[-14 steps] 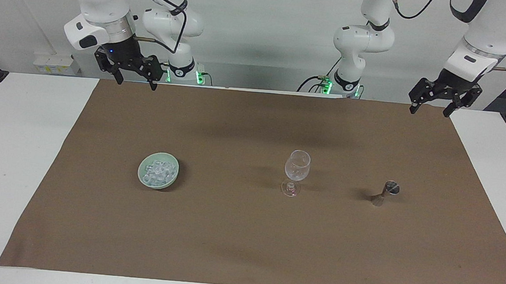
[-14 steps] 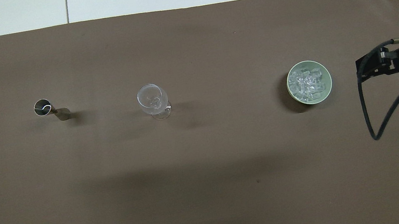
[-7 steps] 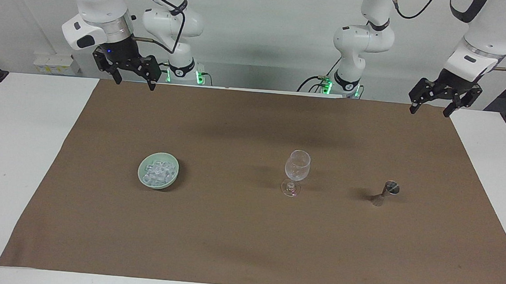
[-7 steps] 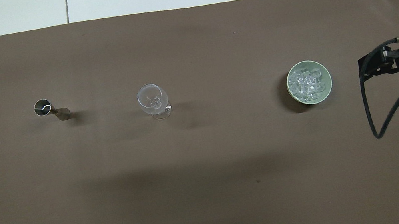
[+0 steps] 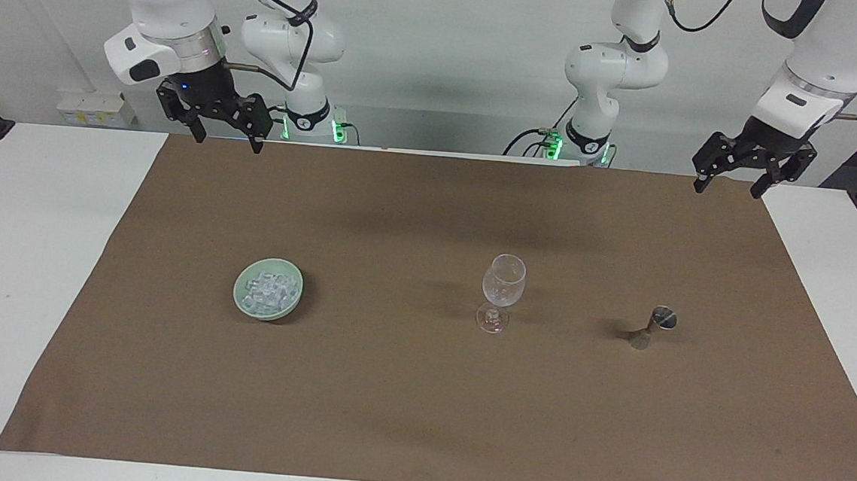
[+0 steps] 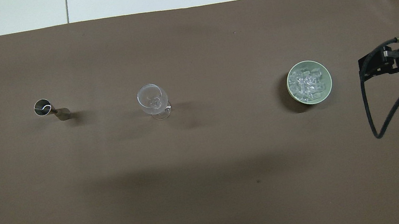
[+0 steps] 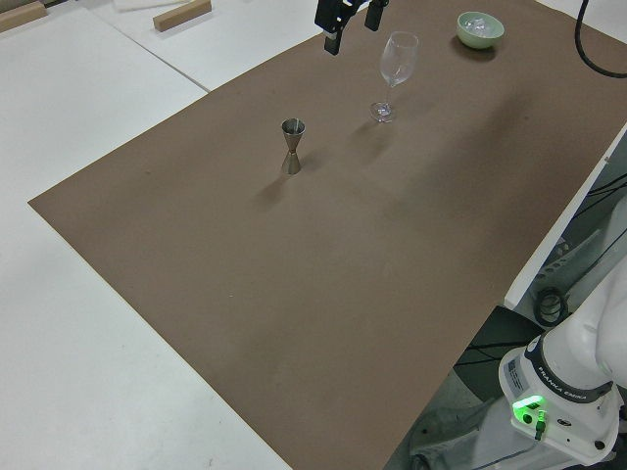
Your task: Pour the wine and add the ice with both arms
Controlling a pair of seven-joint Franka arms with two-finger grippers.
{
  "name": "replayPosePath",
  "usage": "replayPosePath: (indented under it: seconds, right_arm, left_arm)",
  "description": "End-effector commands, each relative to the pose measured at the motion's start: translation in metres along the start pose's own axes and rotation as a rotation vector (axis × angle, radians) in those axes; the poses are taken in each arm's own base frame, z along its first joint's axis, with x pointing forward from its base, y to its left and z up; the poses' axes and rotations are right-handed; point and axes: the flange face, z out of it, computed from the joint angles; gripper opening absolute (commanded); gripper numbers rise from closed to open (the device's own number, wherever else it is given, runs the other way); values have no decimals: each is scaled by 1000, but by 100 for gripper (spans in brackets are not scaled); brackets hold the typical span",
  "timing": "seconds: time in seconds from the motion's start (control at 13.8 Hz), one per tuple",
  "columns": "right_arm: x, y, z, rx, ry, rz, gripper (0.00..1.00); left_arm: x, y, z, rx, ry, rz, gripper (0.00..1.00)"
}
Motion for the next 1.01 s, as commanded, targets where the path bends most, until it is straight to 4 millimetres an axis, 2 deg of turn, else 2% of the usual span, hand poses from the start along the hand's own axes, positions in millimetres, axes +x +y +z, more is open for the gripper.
replayPosePath:
  seconds: [0.0,0.36,0.94]
  right_arm:
    - [2,3,-2,21,-6,-12,100]
    - [2,3,-2,22,-7,-13,100]
    - [2,3,-2,21,-6,-12,100]
  left_arm:
    - [-3,-1,-6,15,9,1,100]
    - [-2,4,-6,15,11,12,100]
    - [-6,-6,-4,14,-13,-16,100]
